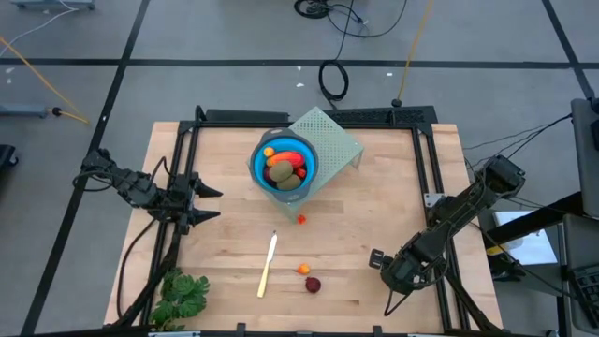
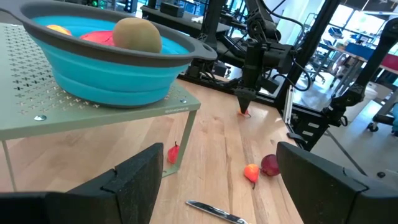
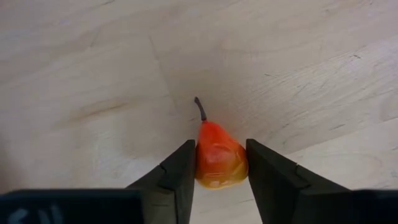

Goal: Pick & Place Fruit
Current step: Put the peach into the blue strainer bowl

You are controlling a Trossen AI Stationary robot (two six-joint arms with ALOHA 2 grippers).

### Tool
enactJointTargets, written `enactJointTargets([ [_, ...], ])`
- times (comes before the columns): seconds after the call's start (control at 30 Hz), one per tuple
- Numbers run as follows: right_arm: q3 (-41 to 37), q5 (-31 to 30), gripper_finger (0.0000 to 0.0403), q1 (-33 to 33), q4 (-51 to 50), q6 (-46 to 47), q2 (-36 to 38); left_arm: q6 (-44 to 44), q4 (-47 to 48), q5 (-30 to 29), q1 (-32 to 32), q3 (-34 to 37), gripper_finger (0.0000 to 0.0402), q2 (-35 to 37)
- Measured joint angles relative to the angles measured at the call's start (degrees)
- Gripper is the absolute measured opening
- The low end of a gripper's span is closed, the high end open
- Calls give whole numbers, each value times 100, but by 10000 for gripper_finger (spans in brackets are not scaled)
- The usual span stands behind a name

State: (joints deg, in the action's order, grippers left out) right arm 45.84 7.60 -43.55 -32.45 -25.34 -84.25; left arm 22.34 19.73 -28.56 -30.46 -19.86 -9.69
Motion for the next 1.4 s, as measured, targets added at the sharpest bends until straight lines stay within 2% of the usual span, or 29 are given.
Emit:
enactJointTargets([
  [0.4,2,-379,119,90,-62,-62,208,71,-22,-4,0,0,312,0],
  [0.67,2,-1079,119,427,48,-77,625,74,-26,-4,0,0,312,0],
  [0.77,2,-1337,119,644,290,181,738,93,-31,-4,0,0,312,0],
  [0.93,2,-1671,119,1064,1113,872,793,93,-233,-7,0,0,312,0],
  [1.23,2,-1673,118,1757,3412,2171,791,53,-1400,-7,0,0,312,0],
  [1.4,2,-1650,118,1924,4832,2503,791,-120,-1910,-7,0,0,312,-4],
])
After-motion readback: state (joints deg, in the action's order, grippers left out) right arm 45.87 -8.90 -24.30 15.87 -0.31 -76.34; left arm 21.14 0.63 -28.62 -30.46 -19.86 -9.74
